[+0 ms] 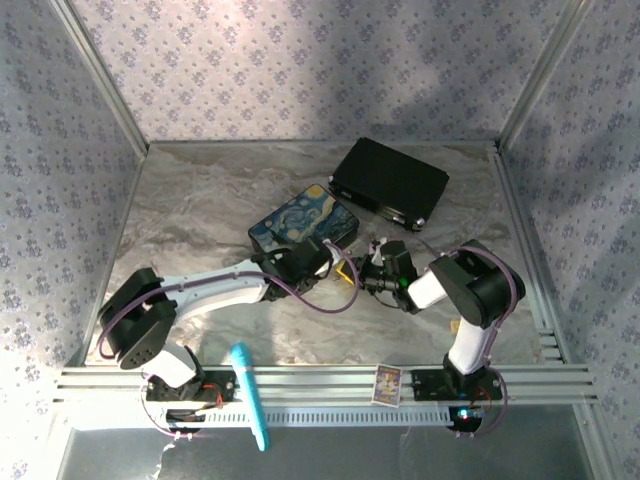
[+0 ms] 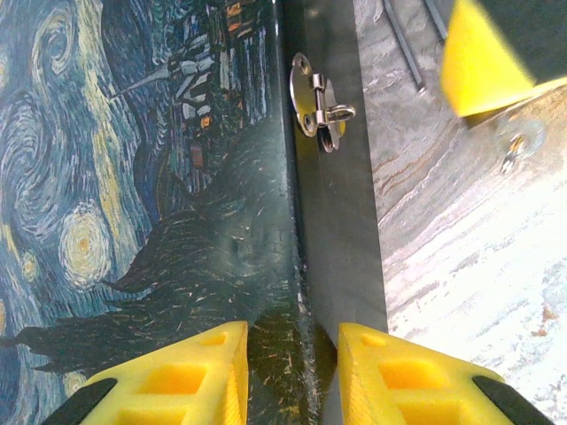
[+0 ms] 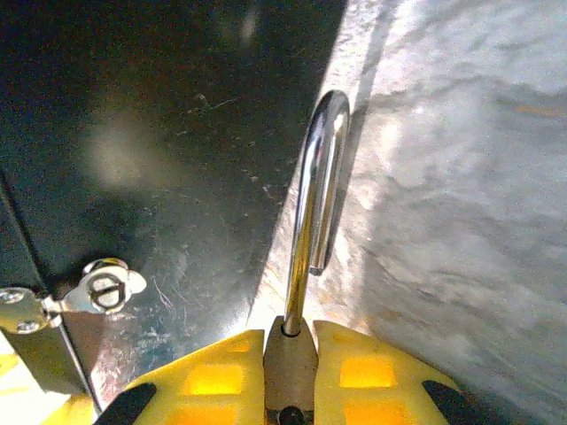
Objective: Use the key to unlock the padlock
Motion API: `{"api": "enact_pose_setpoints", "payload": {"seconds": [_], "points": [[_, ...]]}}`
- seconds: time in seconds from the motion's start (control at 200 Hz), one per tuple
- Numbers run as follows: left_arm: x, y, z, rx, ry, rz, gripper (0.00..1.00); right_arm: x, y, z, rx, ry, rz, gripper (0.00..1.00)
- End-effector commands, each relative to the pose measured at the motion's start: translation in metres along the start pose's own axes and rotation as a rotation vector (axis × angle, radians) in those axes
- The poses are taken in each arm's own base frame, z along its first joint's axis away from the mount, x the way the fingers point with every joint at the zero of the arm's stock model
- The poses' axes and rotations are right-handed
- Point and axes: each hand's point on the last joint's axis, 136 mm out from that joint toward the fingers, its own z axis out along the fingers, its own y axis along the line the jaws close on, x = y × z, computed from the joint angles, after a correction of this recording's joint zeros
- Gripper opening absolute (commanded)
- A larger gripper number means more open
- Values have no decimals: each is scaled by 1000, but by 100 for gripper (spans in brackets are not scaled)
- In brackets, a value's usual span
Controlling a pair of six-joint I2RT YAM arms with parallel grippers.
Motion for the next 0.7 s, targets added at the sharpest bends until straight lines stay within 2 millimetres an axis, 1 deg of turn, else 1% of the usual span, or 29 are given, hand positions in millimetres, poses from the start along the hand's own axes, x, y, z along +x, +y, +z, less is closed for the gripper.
{"api": "enact_pose_setpoints", "payload": {"seconds": [0.0, 0.07, 0.155, 0.19, 0.195, 0.27, 0.28, 0.36, 0.4, 0.45, 0.51, 0.59, 0.695], "points": [[75, -26, 4, 87, 266, 101, 30, 10, -20, -9, 37, 57, 48, 0], [74, -22, 3, 48, 268, 102, 35, 14, -18, -6, 52, 106, 54, 0], [73, -15, 1, 4, 268, 90, 45, 24, -28, -10, 134, 172, 57, 0], [70, -11, 0, -23, 255, 75, 49, 29, -39, -16, 200, 201, 61, 0], [70, -10, -1, -26, 253, 71, 50, 32, -43, -18, 221, 212, 68, 0], [64, -3, -5, -63, 227, 27, 60, 39, -61, -36, 355, 255, 47, 6], [64, -2, -5, -68, 224, 19, 61, 39, -62, -38, 364, 260, 43, 6], [55, 0, -10, -88, 192, -10, 81, 42, -71, -51, 417, 306, 49, 12], [52, 4, -12, -123, 186, -22, 86, 45, -76, -56, 451, 340, 51, 15], [50, 6, -13, -142, 180, -40, 90, 48, -82, -63, 500, 378, 39, 18], [48, 9, -15, -171, 174, -60, 91, 47, -83, -69, 543, 400, 6, 21], [44, 21, -20, -247, 157, -105, 92, 43, -82, -77, 593, 401, -22, 25], [45, 40, -29, -353, 131, -194, 95, 34, -79, -87, 659, 416, -108, 38]]}}
